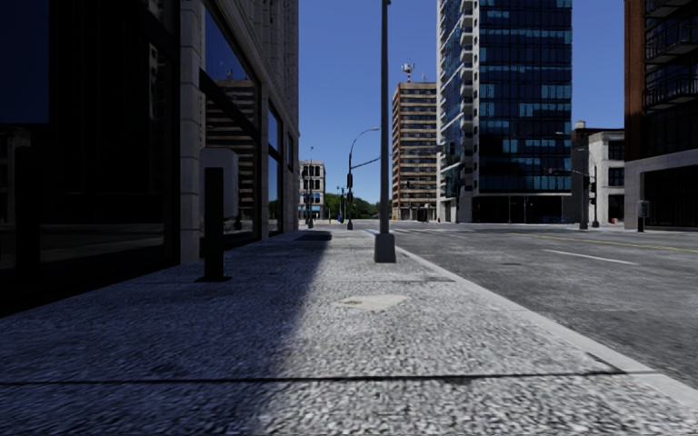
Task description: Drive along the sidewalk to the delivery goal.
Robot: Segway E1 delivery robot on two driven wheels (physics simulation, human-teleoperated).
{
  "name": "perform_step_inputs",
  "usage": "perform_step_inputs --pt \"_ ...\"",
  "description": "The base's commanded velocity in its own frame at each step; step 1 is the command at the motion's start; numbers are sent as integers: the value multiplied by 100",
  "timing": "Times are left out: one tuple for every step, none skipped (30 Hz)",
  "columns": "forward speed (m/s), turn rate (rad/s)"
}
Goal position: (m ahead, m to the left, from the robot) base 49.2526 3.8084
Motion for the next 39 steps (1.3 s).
perform_step_inputs --pt "200 0" --pt "200 8" --pt "200 15" --pt "200 17" --pt "200 17" --pt "200 18" --pt "200 19" --pt "200 21" --pt "200 23" --pt "200 23" --pt "200 23" --pt "200 23" --pt "200 23" --pt "200 23" --pt "200 23" --pt "200 23" --pt "200 23" --pt "200 24" --pt "200 24" --pt "200 26" --pt "200 26" --pt "200 26" --pt "200 26" --pt "200 26" --pt "200 26" --pt "200 26" --pt "200 26" --pt "200 26" --pt "200 26" --pt "200 26" --pt "200 26" --pt "200 26" --pt "200 26" --pt "200 26" --pt "200 26" --pt "200 15" --pt "200 0" --pt "200 0" --pt "200 0"
